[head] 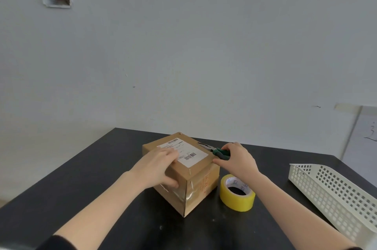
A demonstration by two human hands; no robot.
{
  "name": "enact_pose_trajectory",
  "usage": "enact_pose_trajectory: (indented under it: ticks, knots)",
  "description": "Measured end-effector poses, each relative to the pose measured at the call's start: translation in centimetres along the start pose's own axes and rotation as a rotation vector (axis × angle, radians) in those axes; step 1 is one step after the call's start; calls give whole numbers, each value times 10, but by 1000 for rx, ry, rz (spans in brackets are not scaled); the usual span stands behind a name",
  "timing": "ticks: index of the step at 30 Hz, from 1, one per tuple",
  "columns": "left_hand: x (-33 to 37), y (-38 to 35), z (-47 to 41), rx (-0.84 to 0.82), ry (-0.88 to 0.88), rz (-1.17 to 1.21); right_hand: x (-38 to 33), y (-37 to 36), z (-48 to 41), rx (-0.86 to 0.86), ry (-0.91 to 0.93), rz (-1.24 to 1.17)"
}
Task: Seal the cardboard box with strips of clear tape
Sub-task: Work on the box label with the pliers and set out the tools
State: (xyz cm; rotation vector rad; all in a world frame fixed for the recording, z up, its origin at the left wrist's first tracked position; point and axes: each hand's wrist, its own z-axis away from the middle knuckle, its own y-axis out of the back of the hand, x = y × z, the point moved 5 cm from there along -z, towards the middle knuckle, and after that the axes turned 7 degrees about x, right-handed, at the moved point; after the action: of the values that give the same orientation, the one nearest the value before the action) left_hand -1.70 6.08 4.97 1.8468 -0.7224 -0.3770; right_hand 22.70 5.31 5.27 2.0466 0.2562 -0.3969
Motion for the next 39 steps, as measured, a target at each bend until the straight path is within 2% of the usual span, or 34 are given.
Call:
enact_pose_trajectory:
  ticks: [16, 28, 39]
  knots:
    - [35, -20, -25, 28, 53, -116, 39, 24, 17, -173, -55, -217]
    - [68, -23, -43, 91, 118, -299, 50, 49, 25, -256, 5, -137]
    - [72, -22, -41, 113, 131, -320, 53, 50, 21, -272, 68, -50]
